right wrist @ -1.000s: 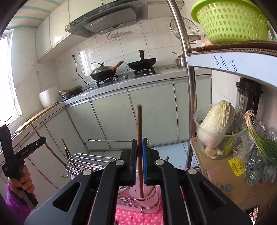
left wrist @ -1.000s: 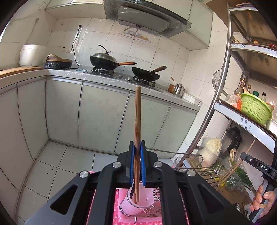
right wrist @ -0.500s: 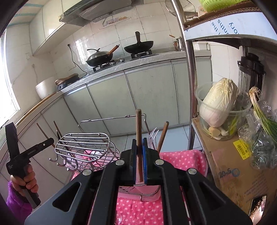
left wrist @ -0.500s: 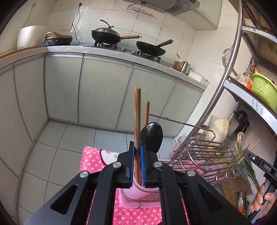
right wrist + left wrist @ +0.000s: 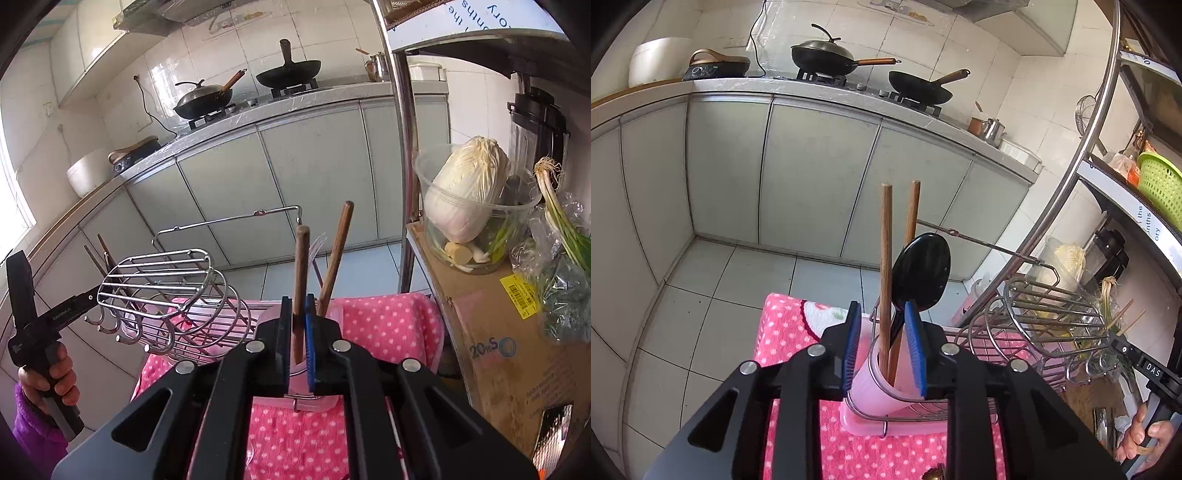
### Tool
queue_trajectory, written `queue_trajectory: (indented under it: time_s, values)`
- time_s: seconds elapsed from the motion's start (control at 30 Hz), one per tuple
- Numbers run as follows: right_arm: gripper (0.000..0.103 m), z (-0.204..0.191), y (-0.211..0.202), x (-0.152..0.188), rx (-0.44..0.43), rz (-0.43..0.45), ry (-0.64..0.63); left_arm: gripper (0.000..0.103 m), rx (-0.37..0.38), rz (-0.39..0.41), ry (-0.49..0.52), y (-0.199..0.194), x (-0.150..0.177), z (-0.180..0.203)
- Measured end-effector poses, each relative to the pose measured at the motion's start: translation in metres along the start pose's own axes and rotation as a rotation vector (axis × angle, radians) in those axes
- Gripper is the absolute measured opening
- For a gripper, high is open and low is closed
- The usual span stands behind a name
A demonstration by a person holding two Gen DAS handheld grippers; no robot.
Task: Organize utensils
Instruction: 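Lower the wooden chopsticks into the pink cup and open both tools, then move both open tools back down to the loose spoons on the cloth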
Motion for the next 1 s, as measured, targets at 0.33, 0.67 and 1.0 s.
queue_trajectory:
  time_s: [0.33, 0.67, 1.0]
  values:
    - [0.035, 0.002, -0.014, 0.001, 0.003, 0.007, -0.012, 0.036, -0.015, 0.039, -0.008, -0.018, -0.010, 0.000]
    - [0.035, -0.014, -0.054, 0.033, -0.002, 0.071, -0.070, 0.036, -0.044, 0.095, 0.012, -0.059, 0.007, 0.001]
    - [0.054, -0.048, -0.055, 0.095, -0.068, 0.067, -0.096, 0.036, 0.021, -0.071, 0.051, -0.063, 0.086, 0.021]
Point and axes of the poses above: each gripper's, at about its wrist camera, not at the fingertips, and y roughly the way its jaws point, z to its right, x to its underside, the point moved 10 cm from there along y, roughly the way its jaws point, and after that the axes turned 5 degrees about z, right-handed, at the moved point
